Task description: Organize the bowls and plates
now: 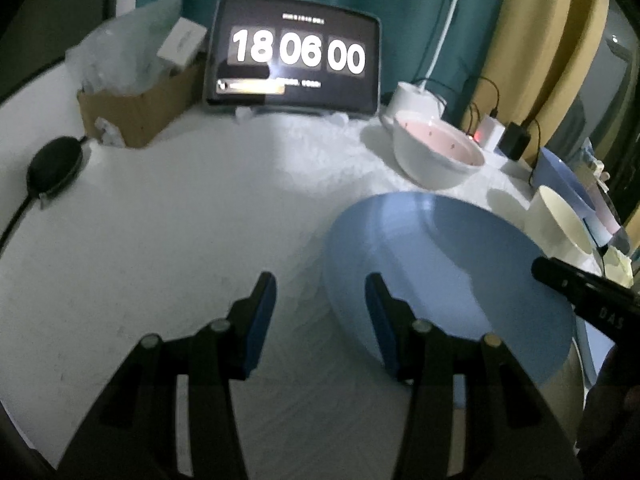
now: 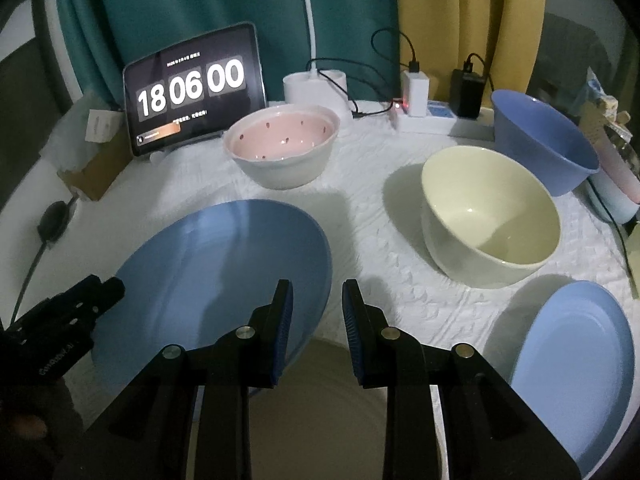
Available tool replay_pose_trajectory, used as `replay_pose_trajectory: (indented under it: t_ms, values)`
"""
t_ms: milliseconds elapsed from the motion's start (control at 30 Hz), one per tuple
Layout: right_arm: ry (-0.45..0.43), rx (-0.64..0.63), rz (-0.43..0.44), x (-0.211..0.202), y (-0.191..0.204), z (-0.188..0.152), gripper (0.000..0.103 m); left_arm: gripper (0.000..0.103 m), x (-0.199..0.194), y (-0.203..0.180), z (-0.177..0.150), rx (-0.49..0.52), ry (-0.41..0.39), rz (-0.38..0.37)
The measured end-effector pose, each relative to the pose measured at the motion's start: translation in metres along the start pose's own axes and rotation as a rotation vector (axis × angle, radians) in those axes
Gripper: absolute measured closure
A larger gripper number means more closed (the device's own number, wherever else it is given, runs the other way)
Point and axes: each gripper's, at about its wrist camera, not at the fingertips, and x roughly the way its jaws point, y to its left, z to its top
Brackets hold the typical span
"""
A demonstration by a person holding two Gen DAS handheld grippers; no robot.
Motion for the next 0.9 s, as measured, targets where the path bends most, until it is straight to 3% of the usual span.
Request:
replay_pose_trajectory:
  t_ms: [300, 367, 433, 900]
  values:
    - [0.009, -0.026, 0.011, 0.005, 0.007, -0.002, 0.076, 0.056, 0.009, 0.004, -0.001, -0.022, 0.029, -0.040]
    - [0.003, -0.037, 0.004, 0.004, 0.009, -0.003, 0.076, 0.063, 0.010, 0.003, -0.002, -0.020, 0.043, -0.063]
    - [-0.004, -0.043, 0.003, 0.004, 0.010, -0.004, 0.077, 0.076, 0.010, -0.002, -0.002, 0.002, 0.052, -0.076]
    - [-0.039, -0.038, -0.016, -0.015, 0.007, -0.014, 0.080, 0.077, -0.012, -0.014, -0.004, 0.043, 0.008, -0.074]
